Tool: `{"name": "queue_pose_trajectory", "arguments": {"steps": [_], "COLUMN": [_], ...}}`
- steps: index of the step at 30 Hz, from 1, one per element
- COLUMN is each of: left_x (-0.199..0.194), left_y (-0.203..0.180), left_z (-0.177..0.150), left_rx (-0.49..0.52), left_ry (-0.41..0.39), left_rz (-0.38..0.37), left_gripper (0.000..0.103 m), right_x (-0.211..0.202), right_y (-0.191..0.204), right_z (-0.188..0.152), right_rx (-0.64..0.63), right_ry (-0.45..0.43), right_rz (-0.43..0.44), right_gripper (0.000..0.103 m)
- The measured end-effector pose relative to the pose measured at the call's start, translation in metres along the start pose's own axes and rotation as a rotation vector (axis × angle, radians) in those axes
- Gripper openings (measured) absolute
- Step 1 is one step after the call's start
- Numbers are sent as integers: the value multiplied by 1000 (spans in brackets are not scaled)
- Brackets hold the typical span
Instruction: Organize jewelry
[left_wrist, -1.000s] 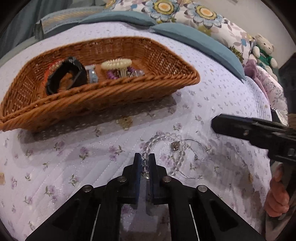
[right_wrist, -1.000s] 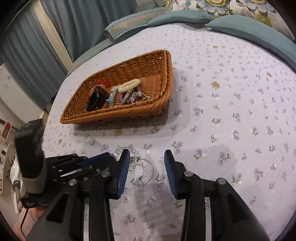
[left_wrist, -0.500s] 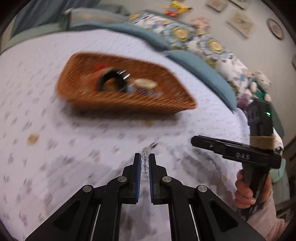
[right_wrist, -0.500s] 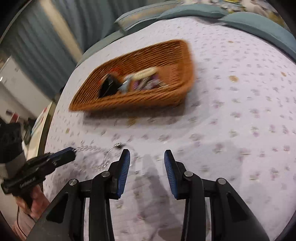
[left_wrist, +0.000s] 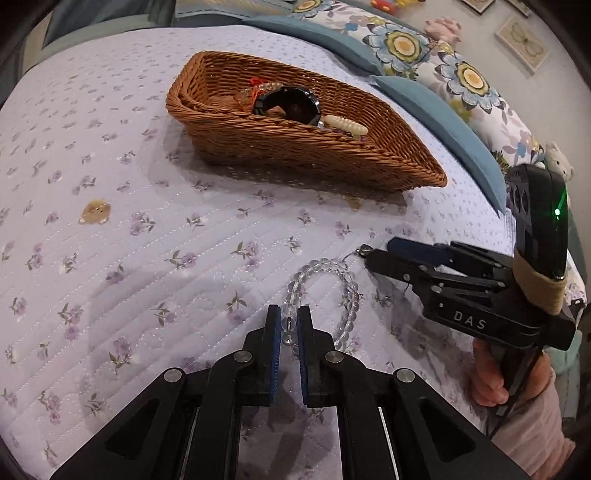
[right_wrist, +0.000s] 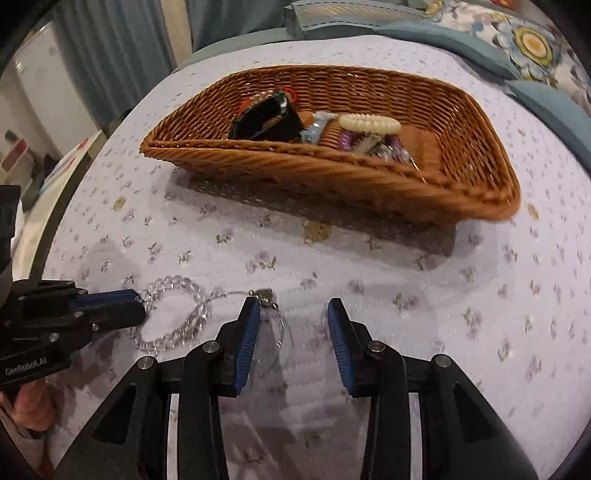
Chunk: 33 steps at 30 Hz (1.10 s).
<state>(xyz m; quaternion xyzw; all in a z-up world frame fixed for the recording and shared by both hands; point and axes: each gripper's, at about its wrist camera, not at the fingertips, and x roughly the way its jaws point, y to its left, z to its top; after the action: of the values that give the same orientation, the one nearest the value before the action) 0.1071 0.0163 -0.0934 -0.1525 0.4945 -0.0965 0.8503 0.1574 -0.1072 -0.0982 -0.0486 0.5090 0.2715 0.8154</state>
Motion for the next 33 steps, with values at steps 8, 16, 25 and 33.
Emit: {"name": "queue_pose_trajectory", "arguments": {"steps": [8, 16, 25, 33], "left_x": [4, 12, 21, 6], "left_y": [0, -20, -29, -24], "left_z": [5, 12, 10, 6], "left_rx": [-9, 67, 155, 137], "left_ry": [-5, -23, -41, -86], "left_rz": [-8, 22, 160, 152], "left_gripper": [11, 41, 12, 7], "right_x": [8, 2, -11, -39], "right_y": [11, 17, -11, -26], "right_z": [4, -3, -12, -25], "right_rx": [-84, -37, 142, 224], "right_ry": [-4, -18, -36, -78], "right_rz": [-11, -58, -177, -140], "right_gripper": [12, 12, 12, 12]}}
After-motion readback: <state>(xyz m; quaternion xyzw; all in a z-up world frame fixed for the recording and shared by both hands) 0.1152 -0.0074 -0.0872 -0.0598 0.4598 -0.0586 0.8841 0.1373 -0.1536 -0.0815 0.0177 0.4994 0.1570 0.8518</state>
